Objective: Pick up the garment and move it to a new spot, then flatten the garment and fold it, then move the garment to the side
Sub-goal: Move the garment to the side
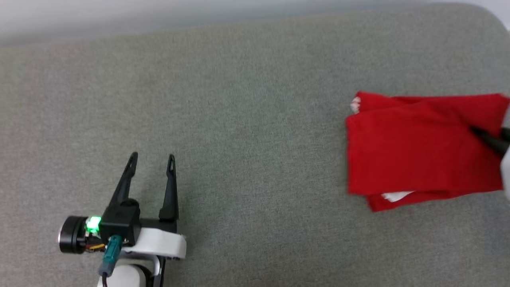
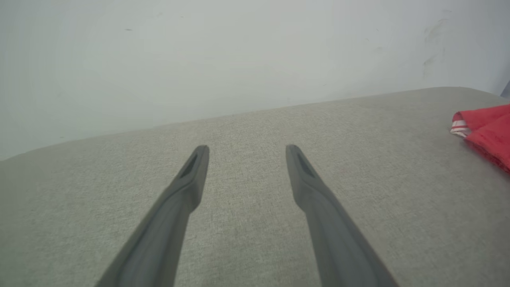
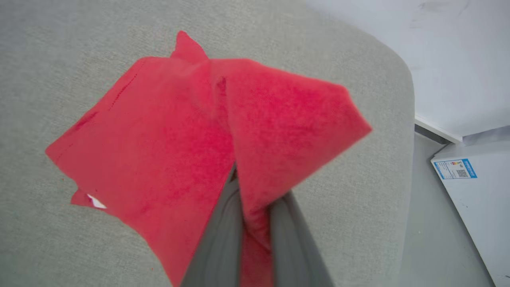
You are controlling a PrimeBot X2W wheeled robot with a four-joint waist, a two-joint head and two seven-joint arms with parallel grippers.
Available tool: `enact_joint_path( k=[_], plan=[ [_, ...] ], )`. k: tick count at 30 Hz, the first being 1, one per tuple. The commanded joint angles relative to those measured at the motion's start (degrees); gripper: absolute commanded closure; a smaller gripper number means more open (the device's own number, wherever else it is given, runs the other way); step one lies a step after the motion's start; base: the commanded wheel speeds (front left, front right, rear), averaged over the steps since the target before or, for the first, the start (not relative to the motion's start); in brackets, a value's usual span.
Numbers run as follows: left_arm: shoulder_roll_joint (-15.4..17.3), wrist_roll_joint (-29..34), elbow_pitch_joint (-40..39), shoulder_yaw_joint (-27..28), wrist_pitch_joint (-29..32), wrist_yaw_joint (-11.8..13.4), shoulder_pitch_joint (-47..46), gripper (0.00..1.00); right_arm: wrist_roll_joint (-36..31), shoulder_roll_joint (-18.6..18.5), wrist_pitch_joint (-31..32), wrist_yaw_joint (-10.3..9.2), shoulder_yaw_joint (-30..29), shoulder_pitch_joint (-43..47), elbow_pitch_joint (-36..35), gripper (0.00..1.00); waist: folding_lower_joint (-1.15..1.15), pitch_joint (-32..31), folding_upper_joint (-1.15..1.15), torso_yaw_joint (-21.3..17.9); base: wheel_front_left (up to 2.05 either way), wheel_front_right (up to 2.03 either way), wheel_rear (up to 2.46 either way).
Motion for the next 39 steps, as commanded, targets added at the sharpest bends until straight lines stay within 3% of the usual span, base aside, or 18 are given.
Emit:
enact_joint_path(
  k=[1, 9, 22, 29, 30, 31, 32, 39],
  plan=[
    [0.5, 0.4, -0.7, 0.1, -0.1, -0.2, -1.4, 0.0, -0.3, -1.6, 0.3, -0.08, -1.2, -1.5, 1.3, 1.0, 0.0, 3.0, 0.0, 0.4, 0.0, 0.0, 0.0],
    [1.0, 1.2, -3.1, -0.7, -0.1, -0.3, -4.8, 0.0, -2.2, -5.8, 1.5, -0.08, -6.8, -4.0, 8.5, 1.0, 0.0, 9.0, 0.0, 1.9, 0.0, 0.0, 0.0],
    [1.4, 1.8, -5.5, -2.4, -0.1, 0.3, -8.8, 0.0, -9.9, -7.1, 2.0, -0.09, -17.9, -8.0, 21.1, 1.0, 0.0, 15.5, 0.0, 3.6, 0.0, 0.0, 0.0],
    [2.0, 1.6, -5.7, -2.3, -0.1, 1.0, -8.7, 0.0, -13.7, -2.9, 0.5, -0.09, -22.1, -9.4, 22.2, 1.0, 0.0, 15.7, 0.0, 3.1, 0.0, 0.0, 0.0],
    [2.0, 1.6, -5.5, -2.4, -0.1, 1.1, -8.5, 0.0, -14.4, -2.3, 0.4, -0.09, -22.6, -9.5, 22.5, 0.74, 0.0, 15.4, 0.0, 3.1, 0.0, 0.0, 0.0],
    [2.0, 1.5, -5.4, -2.5, -0.1, 1.2, -8.3, 0.0, -15.5, -1.7, 0.1, -0.09, -23.0, -9.6, 22.4, 0.06, 0.0, 15.0, 0.0, 3.1, 0.0, 0.0, 0.0],
    [2.1, 1.5, -5.3, -2.5, -0.1, 1.3, -8.1, 0.0, -16.7, -1.1, -0.3, -0.09, -23.6, -9.7, 22.5, 0.0, 0.0, 14.6, 0.0, 3.0, 0.0, 0.0, 0.0],
    [1.8, 0.6, -3.9, -2.7, -0.1, 2.0, -5.4, 0.0, -23.4, 2.6, -5.3, -0.08, -26.3, -7.6, 19.7, 0.0, 0.0, 8.4, 0.0, 3.3, 0.0, 0.0, 0.0]
  ],
)
